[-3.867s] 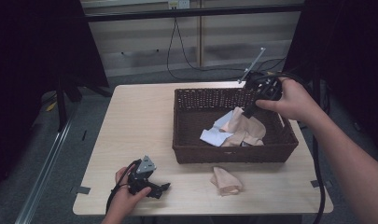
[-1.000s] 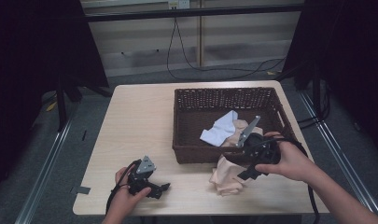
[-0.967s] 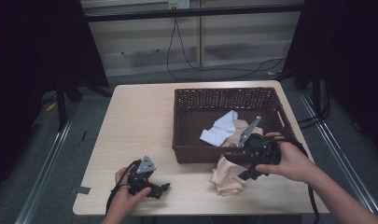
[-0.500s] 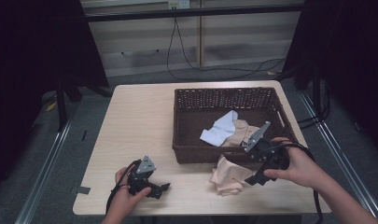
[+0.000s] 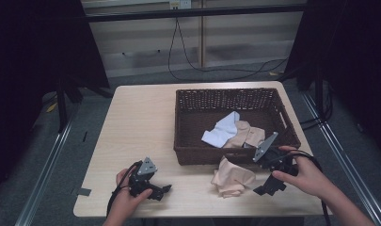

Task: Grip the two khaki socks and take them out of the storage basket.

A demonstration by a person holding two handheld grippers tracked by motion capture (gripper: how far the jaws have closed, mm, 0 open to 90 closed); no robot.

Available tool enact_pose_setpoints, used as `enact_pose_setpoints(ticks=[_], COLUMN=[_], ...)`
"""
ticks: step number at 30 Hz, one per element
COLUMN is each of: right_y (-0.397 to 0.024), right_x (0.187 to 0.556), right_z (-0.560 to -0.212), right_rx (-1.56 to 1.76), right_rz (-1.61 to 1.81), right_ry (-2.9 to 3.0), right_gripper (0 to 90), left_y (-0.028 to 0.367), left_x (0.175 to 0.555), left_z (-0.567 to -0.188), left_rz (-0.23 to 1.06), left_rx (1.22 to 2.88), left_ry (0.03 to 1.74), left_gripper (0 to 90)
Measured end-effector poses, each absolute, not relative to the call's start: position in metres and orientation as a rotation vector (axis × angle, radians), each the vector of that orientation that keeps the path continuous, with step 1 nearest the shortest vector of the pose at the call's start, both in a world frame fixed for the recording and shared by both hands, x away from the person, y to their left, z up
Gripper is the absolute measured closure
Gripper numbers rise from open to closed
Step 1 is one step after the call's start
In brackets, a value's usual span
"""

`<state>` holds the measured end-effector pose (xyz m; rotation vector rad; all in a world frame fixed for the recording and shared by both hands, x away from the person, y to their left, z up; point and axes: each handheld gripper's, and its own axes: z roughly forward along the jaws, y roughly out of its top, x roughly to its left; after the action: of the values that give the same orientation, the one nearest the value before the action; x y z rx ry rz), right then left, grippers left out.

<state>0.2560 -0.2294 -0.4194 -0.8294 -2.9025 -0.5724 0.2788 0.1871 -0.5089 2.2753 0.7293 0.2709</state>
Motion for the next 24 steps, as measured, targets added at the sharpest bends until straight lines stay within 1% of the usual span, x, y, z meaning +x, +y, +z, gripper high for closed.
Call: enact_pose_setpoints(ticks=[9, 24], right_y=[-0.245, -0.254], right_x=[0.25, 0.237], right_z=[-0.441, -0.483], right_rx=[-0.853, -0.922], right_rz=[-0.621, -0.716], right_ry=[-2.923, -2.993], right_gripper=[5.1, 4.1], left_y=[0.187, 0.187], left_x=[0.279, 0.279], left_z=[-0.509, -0.509], left_rz=[0.271, 0.271], left_rx=[2.275, 2.275], left_ry=[0.729, 0.729], left_gripper=[0.0, 0.0])
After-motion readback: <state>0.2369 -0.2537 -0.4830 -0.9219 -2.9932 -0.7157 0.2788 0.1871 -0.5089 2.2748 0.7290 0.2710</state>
